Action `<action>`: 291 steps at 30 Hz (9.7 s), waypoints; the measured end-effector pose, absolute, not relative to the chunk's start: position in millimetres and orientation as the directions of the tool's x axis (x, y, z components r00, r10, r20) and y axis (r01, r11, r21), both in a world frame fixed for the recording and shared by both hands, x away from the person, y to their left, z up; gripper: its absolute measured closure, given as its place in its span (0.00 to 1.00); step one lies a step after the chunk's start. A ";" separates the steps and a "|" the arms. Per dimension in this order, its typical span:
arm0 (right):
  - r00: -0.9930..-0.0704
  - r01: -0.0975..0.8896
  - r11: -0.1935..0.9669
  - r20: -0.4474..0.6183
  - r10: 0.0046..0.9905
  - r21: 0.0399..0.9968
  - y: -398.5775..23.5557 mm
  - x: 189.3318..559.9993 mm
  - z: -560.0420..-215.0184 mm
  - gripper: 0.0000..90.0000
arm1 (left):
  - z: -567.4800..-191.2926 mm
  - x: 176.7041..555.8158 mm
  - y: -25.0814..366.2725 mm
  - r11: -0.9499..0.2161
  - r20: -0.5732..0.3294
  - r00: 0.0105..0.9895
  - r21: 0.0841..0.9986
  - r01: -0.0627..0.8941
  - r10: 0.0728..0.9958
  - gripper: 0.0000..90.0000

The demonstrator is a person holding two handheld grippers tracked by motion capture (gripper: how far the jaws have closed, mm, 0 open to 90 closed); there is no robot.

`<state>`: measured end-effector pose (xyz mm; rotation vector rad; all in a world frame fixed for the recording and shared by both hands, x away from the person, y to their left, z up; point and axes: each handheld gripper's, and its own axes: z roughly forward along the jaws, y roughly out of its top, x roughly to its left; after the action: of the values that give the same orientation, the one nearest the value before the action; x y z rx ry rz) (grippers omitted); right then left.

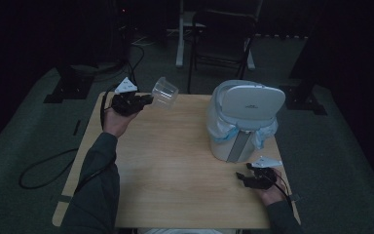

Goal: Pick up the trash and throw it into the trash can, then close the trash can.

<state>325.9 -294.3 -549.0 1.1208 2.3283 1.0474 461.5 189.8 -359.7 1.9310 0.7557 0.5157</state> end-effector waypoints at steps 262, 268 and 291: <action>-0.643 0.509 0.426 0.002 0.766 0.748 -293.3 325.2 -549.0 0.38 | -314.3 503.5 -32.3 -0.323 -0.052 0.923 0.928 0.185 0.380 1.00; -0.644 0.508 0.427 0.001 0.765 0.748 -293.3 325.0 -549.0 0.37 | -321.4 509.6 -36.5 -0.339 -0.057 0.912 0.917 0.209 0.407 1.00; -0.645 0.510 0.428 0.003 0.764 0.747 -292.9 323.7 -548.9 0.37 | -322.0 516.0 -49.7 -0.385 -0.048 0.898 0.893 0.235 0.437 1.00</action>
<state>323.7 -292.9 -548.9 1.0926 2.3495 1.0551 516.0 -49.7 -322.0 1.9842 0.4880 0.2349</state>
